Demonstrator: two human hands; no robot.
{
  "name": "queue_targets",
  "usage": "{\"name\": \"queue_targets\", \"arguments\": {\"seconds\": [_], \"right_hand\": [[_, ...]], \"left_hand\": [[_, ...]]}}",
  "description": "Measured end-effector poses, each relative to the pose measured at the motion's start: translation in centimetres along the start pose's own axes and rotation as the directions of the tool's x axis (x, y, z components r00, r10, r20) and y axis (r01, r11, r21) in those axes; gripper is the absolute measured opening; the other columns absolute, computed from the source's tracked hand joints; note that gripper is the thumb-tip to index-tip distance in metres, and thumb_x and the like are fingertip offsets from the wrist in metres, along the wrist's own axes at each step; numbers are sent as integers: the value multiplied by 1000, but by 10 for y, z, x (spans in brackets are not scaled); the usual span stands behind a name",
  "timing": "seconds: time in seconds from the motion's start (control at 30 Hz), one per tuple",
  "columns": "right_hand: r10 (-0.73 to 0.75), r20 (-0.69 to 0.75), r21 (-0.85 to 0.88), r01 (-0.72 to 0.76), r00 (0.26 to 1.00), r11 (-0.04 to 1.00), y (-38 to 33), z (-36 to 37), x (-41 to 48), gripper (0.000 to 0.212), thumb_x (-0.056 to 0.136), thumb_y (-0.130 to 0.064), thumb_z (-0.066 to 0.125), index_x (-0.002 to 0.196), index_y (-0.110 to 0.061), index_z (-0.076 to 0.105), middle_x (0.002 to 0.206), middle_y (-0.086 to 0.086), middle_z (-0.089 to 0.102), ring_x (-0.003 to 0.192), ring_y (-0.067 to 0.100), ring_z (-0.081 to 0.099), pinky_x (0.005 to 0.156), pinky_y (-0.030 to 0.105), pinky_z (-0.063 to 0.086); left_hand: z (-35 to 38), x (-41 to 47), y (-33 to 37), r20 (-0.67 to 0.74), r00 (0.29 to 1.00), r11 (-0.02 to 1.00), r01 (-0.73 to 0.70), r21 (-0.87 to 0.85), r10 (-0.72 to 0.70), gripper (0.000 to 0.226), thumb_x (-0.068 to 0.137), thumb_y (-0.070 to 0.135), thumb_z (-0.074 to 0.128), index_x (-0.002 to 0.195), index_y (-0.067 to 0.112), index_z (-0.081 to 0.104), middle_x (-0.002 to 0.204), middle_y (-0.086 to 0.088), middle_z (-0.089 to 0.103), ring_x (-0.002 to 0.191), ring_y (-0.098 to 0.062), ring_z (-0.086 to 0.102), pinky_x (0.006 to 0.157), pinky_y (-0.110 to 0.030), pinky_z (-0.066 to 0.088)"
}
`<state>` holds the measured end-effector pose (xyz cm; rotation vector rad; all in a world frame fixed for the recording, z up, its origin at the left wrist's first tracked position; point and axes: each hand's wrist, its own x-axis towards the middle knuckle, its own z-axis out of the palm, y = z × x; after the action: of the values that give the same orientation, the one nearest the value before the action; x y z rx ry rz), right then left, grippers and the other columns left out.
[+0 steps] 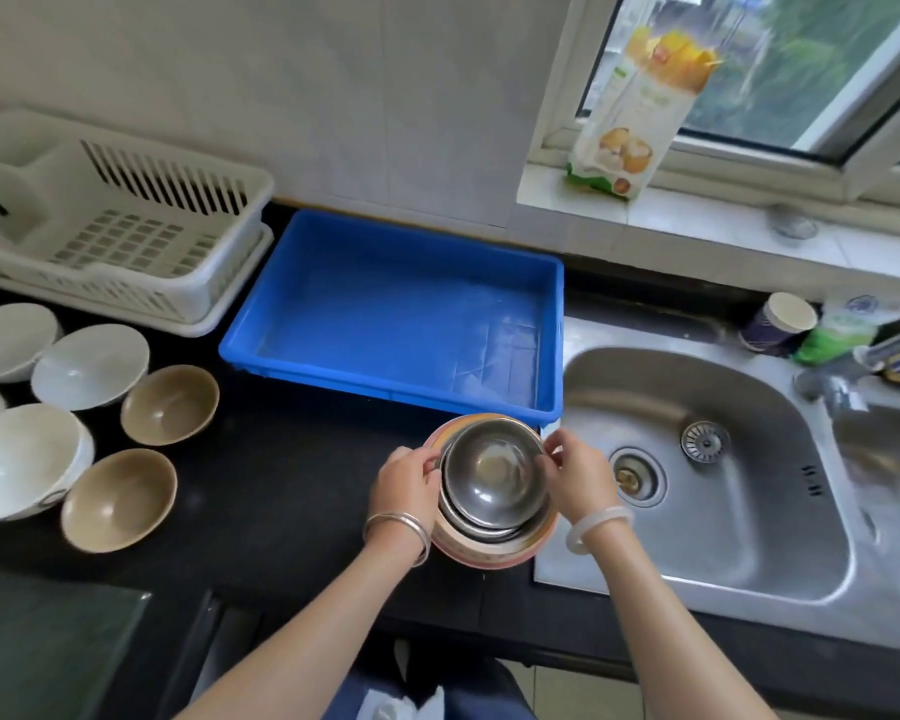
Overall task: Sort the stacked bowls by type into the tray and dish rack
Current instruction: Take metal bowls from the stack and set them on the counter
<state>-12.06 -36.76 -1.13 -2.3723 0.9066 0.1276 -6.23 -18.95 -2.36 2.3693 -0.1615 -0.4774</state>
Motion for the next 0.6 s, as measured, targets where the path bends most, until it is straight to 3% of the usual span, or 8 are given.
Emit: {"name": "queue_targets", "arguments": {"seconds": [0.1,0.27,0.4,0.6], "right_hand": [[18,-4,60,-18,1000,998,6,-8,1,2,86,-15,57,86,-13,56,79,16,70,80,36,63,65,33,41],[51,-39,132,-45,998,990,11,-17,-1,9,86,-14,59,81,-15,52,76,13,70,70,32,65,64,31,47],[69,-37,194,-60,997,979,14,-18,-4,9,86,-13,59,81,-13,52,77,14,70,71,32,66,73,41,55],[79,-64,269,-59,995,961,11,-23,-4,5,85,-10,59,82,-9,55,74,18,69,70,37,66,72,49,56]], "left_hand": [[1,1,1,5,1000,1000,-5,22,5,30,88,18,56,118,20,60,109,0,57,90,-13,57,74,-22,47],[5,3,7,11,1000,999,20,29,-20,25,81,21,67,102,22,54,105,2,49,81,-13,54,69,-24,47],[8,6,9,-15,999,999,36,7,-35,30,78,15,69,95,22,46,102,3,46,79,-14,55,65,-24,46],[9,9,8,-39,999,999,34,-15,-34,28,80,6,63,97,23,48,103,1,49,77,-12,54,61,-21,41]]}}
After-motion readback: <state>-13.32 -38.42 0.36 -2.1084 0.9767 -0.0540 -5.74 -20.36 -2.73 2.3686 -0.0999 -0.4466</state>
